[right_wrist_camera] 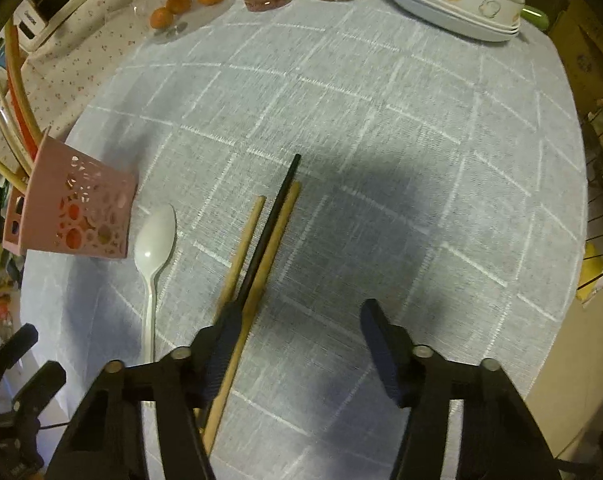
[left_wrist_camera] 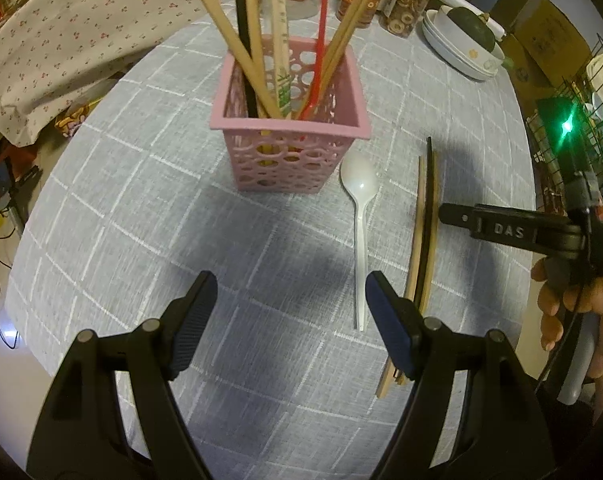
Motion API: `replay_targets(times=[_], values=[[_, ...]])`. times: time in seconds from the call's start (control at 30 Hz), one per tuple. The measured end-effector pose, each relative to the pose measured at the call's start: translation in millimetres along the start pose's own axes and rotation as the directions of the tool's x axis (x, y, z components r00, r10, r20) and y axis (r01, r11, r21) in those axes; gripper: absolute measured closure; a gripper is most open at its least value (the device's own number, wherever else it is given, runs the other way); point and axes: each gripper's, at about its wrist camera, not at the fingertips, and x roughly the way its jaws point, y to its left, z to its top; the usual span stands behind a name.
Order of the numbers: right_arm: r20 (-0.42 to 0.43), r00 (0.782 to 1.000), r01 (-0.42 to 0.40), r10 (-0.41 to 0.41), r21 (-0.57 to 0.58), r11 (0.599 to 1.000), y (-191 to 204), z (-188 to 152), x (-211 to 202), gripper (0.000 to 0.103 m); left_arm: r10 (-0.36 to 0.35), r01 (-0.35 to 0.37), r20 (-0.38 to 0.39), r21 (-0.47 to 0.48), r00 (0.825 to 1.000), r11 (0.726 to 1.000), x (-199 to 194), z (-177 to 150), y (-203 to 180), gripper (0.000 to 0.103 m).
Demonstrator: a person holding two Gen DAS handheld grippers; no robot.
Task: Organize utensils
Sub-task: 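Grasp a wooden chopstick with the right gripper while the left grasps the black chopstick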
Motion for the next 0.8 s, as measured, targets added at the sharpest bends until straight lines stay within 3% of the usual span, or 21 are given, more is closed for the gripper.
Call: replay_targets(times=[0.07, 0.5, 0.67, 0.8], values=[[-0.007, 1.000, -0.006, 0.006, 0.004, 1.000, 2.1, 0.7, 3.9, 0.058, -0.003, 0.003, 0.004, 0.004, 1.000, 1.000, -0.7, 0.1, -0.4, 0.026], [-0.024, 1.000, 0.017, -0.018, -0.056, 0.998, 4.6, -4.2, 6.8, 0.081, -0.015, 0.013, 0.023, 0.082, 1.000, 0.997, -5.8, -5.8, -13.3, 0.027], [-0.041, 0.999, 0.016, -0.019, -0.052, 0.999, -14.7, -11.5, 3.1, 0.096, -0.039, 0.035, 0.026, 0.122, 0.999, 0.992, -5.9, -4.9, -26.9, 0.038], [-0.040, 0.999, -0.003, 0.002, -0.035, 0.999, -34.6, -18.2, -6.0, 0.097, -0.067, 0.063, 0.018, 0.172, 0.998, 0.983, -2.6, -5.7, -45.4, 0.054]])
